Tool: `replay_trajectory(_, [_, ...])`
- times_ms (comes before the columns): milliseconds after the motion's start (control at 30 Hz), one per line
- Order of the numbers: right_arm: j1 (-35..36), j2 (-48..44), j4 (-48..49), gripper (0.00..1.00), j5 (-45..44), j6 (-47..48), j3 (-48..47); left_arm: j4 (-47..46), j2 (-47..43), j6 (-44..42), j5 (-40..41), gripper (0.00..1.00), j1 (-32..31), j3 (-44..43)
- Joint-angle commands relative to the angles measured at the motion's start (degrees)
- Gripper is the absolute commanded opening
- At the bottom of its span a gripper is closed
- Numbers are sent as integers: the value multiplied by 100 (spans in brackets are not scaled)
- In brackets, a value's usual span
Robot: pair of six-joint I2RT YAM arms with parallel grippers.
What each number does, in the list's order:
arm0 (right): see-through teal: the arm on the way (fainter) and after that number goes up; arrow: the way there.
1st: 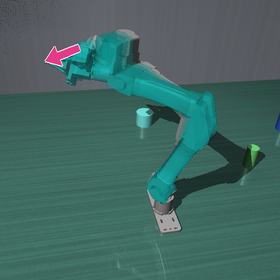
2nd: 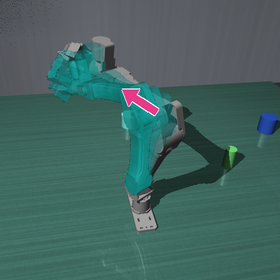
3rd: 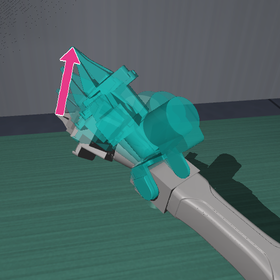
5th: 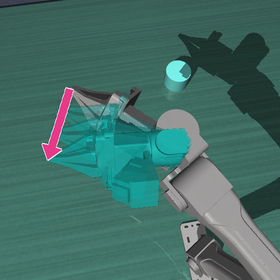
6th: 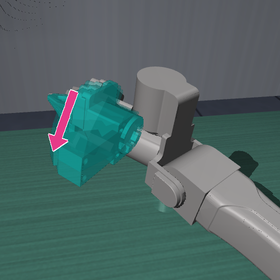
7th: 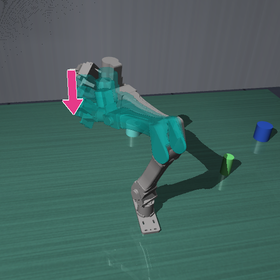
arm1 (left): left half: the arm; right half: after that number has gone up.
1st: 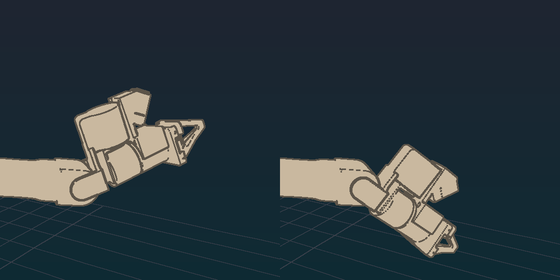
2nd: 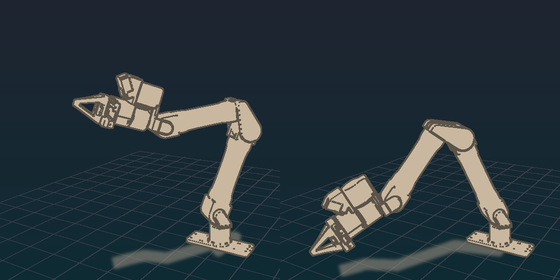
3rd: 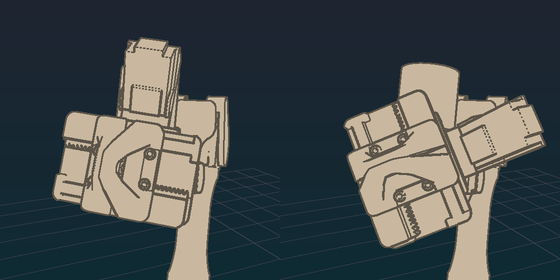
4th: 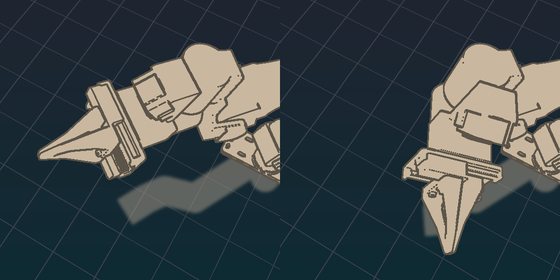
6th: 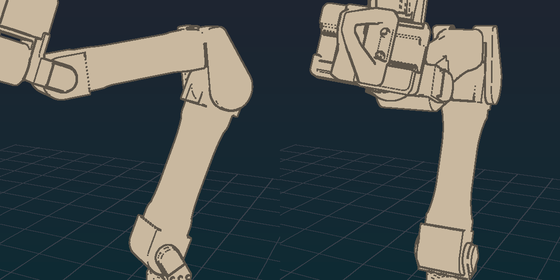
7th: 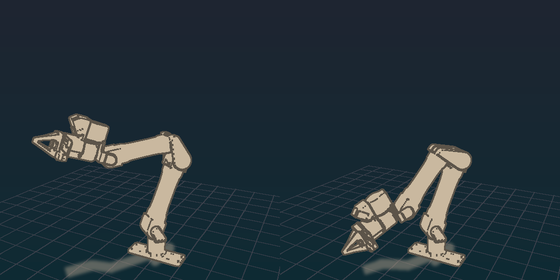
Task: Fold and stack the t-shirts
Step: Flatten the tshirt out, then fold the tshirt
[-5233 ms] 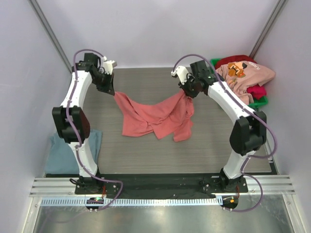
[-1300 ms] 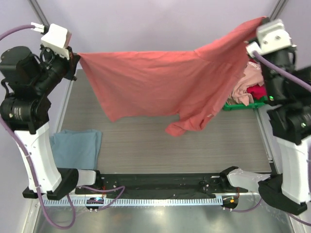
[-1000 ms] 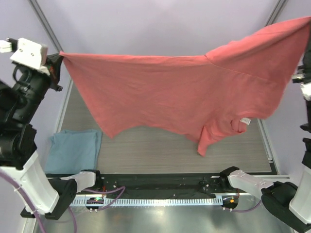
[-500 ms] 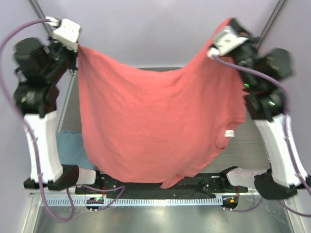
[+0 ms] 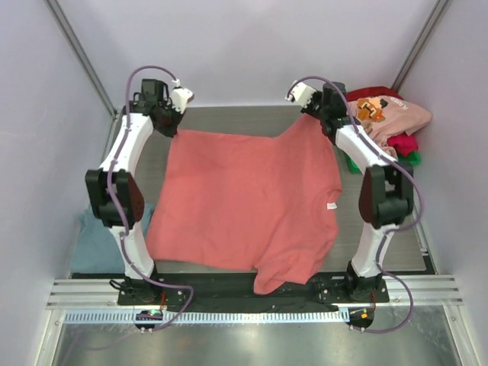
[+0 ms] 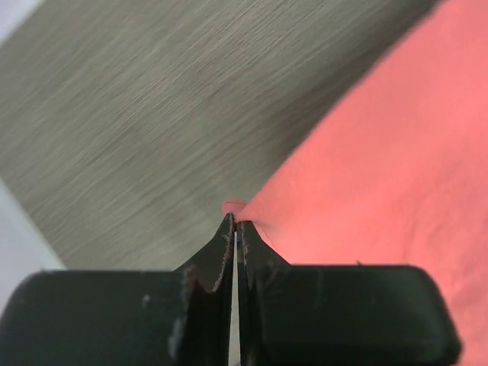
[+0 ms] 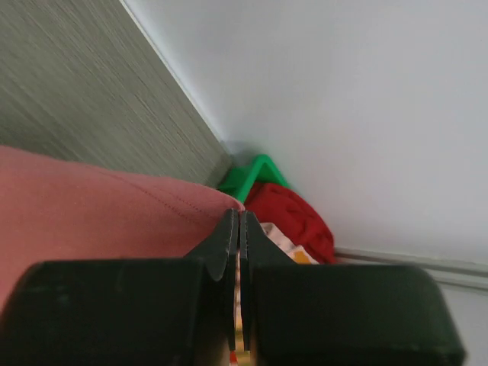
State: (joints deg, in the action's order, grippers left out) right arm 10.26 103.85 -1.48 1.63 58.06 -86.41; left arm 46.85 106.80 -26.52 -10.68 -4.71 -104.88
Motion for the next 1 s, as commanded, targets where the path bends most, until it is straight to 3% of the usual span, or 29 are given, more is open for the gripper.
replay_trajectory(0, [-191, 1088, 807, 1, -110, -190, -1025, -458, 743, 42, -23, 0, -56, -725])
replay_trajectory(267, [-226, 3815, 648, 1, -733, -401, -4369, -545, 2896, 358, 750, 0, -30, -2703])
replay_trajectory(433, [-218, 4608, 710, 1, -726, -568, -5377, -1159, 3347, 403, 1215, 0, 5, -3276])
replay_trajectory(633, [-218, 4284, 842, 1, -760, -603, -4720, -1609, 3321, 376, 1375, 0, 5, -3258])
replay_trajectory(667, [-218, 3770, 807, 1, -734, -647, -4153, -1461, 3086, 315, 1193, 0, 5, -3075])
replay_trajectory(767, [-226, 3266, 728, 1, -699, -717, -3832, -1416, 2760, 288, 859, 0, -4, -2679])
replay_trajectory(967, [-218, 1826, 403, 1, -532, -875, -2244, -1126, 2170, 200, 444, 0, -118, -1984])
